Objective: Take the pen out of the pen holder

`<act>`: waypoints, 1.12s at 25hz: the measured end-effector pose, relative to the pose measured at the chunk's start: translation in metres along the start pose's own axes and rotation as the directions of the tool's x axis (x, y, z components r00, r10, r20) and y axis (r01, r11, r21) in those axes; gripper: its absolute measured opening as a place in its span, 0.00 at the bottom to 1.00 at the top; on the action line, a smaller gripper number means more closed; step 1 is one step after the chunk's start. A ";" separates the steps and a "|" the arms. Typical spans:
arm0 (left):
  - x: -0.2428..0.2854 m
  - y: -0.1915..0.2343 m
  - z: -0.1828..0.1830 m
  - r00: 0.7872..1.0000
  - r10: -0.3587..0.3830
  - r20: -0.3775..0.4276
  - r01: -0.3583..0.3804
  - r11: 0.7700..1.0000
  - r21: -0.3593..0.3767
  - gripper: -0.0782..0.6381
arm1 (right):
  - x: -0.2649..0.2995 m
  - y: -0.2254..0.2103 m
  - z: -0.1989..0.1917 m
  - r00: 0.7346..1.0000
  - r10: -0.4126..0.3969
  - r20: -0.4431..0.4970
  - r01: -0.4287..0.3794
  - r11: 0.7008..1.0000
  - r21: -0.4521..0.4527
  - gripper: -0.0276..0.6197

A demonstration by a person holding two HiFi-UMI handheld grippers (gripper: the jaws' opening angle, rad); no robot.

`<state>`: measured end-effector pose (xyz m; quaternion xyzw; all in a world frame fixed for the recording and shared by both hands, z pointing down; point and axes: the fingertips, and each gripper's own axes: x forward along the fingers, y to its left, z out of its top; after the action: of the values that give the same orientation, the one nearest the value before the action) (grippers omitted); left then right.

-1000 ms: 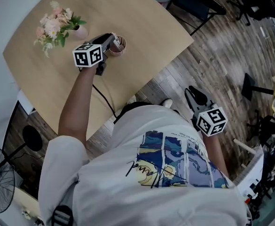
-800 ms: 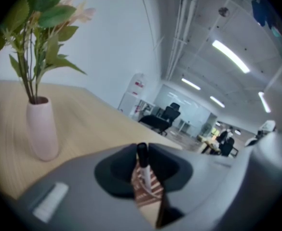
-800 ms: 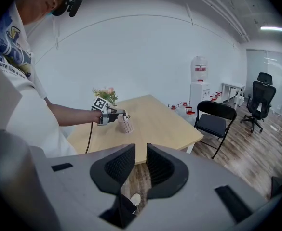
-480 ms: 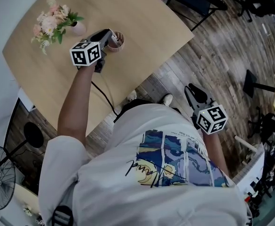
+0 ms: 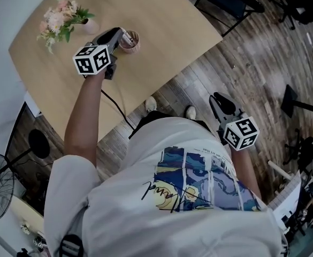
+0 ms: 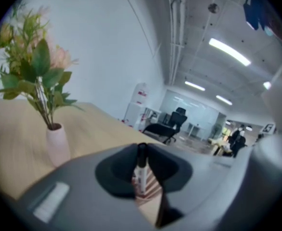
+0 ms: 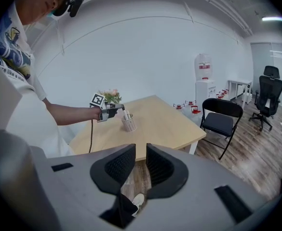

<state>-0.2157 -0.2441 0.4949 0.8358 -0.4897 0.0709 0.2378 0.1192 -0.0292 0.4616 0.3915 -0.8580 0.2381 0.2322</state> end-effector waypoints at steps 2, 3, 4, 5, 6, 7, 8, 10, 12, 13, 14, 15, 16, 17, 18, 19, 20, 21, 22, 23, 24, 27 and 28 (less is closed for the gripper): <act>-0.006 -0.006 0.005 0.999 0.026 0.019 -0.026 1.000 0.002 0.21 | -0.006 -0.007 -0.001 1.000 0.020 0.007 -0.020 1.000 -0.007 0.14; -0.009 -0.010 0.008 0.999 0.039 0.030 -0.039 0.999 0.002 0.21 | -0.010 -0.011 -0.002 1.000 0.029 0.010 -0.029 1.000 -0.012 0.14; -0.013 -0.013 0.011 0.998 0.052 0.042 -0.052 0.999 0.002 0.21 | -0.013 -0.015 -0.002 0.999 0.038 0.015 -0.038 0.999 -0.018 0.14; -0.017 -0.016 0.015 0.996 0.066 0.053 -0.066 0.998 0.004 0.21 | -0.016 -0.019 -0.003 0.999 0.047 0.019 -0.047 0.999 -0.023 0.14; -0.020 -0.020 0.018 0.995 0.080 0.064 -0.081 0.997 0.007 0.21 | -0.019 -0.024 -0.003 0.998 0.056 0.024 -0.055 0.998 -0.027 0.14; -0.024 -0.024 0.021 0.993 0.094 0.075 -0.095 0.995 0.010 0.21 | -0.023 -0.028 -0.003 0.998 0.064 0.029 -0.064 0.998 -0.031 0.13; -0.028 -0.029 0.025 0.990 0.107 0.087 -0.109 0.994 0.013 0.21 | -0.026 -0.034 -0.004 0.997 0.072 0.033 -0.071 0.997 -0.035 0.13; -0.036 -0.042 0.032 0.985 0.131 0.113 -0.134 0.991 0.014 0.21 | -0.035 -0.044 -0.006 0.995 0.088 0.041 -0.086 0.995 -0.043 0.12; -0.044 -0.056 0.038 0.979 0.153 0.138 -0.156 0.988 0.011 0.21 | -0.044 -0.054 -0.008 0.994 0.103 0.048 -0.101 0.994 -0.048 0.11; -0.047 -0.063 0.040 0.975 0.163 0.149 -0.166 0.986 0.008 0.21 | -0.048 -0.059 -0.010 0.993 0.110 0.051 -0.107 0.993 -0.050 0.11; -0.051 -0.069 0.043 0.972 0.173 0.160 -0.176 0.984 0.004 0.21 | -0.051 -0.063 -0.011 0.992 0.117 0.056 -0.114 0.992 -0.052 0.10; -0.054 -0.076 0.045 0.968 0.181 0.172 -0.184 0.983 -0.001 0.21 | -0.053 -0.066 -0.012 0.990 0.124 0.060 -0.121 0.991 -0.055 0.10; -0.058 -0.083 0.048 0.965 0.187 0.184 -0.190 0.982 -0.004 0.21 | -0.055 -0.068 -0.013 0.989 0.133 0.064 -0.129 0.990 -0.058 0.09; -0.062 -0.091 0.050 0.962 0.192 0.196 -0.195 0.981 -0.007 0.21 | -0.058 -0.071 -0.014 0.988 0.142 0.067 -0.138 0.989 -0.062 0.09; -0.066 -0.100 0.052 0.958 0.197 0.208 -0.199 0.980 -0.008 0.21 | -0.060 -0.073 -0.015 0.986 0.151 0.068 -0.147 0.987 -0.066 0.09; -0.070 -0.109 0.054 0.955 0.200 0.219 -0.203 0.979 -0.011 0.21 | -0.063 -0.075 -0.017 0.984 0.161 0.069 -0.157 0.985 -0.070 0.09; -0.073 -0.119 0.055 0.952 0.203 0.230 -0.205 0.979 -0.015 0.21 | -0.066 -0.078 -0.019 0.983 0.172 0.070 -0.167 0.983 -0.074 0.08; -0.075 -0.129 0.055 0.949 0.205 0.238 -0.206 0.978 -0.019 0.21 | -0.069 -0.080 -0.020 0.981 0.182 0.073 -0.177 0.981 -0.078 0.08; -0.078 -0.139 0.056 0.947 0.206 0.246 -0.207 0.978 -0.023 0.21 | -0.070 -0.083 -0.020 0.978 0.193 0.076 -0.186 0.979 -0.083 0.08; -0.080 -0.148 0.056 0.945 0.207 0.252 -0.207 0.978 -0.027 0.21 | -0.072 -0.085 -0.020 0.976 0.203 0.079 -0.196 0.977 -0.088 0.08; -0.083 -0.158 0.056 0.944 0.207 0.258 -0.206 0.978 -0.031 0.21 | -0.073 -0.086 -0.019 0.974 0.213 0.082 -0.206 0.974 -0.092 0.08; -0.092 -0.191 0.053 0.941 0.205 0.270 -0.200 0.979 -0.045 0.21 | -0.080 -0.089 -0.019 0.965 0.247 0.090 -0.238 0.966 -0.107 0.07; -0.093 -0.202 0.051 0.941 0.203 0.270 -0.198 0.979 -0.047 0.21 | -0.083 -0.090 -0.018 0.962 0.258 0.092 -0.248 0.962 -0.111 0.07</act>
<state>-0.0969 -0.1124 0.3514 0.7811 -0.6011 -0.0261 0.1671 0.2417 -0.0240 0.4479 0.2785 -0.9228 0.2022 0.1734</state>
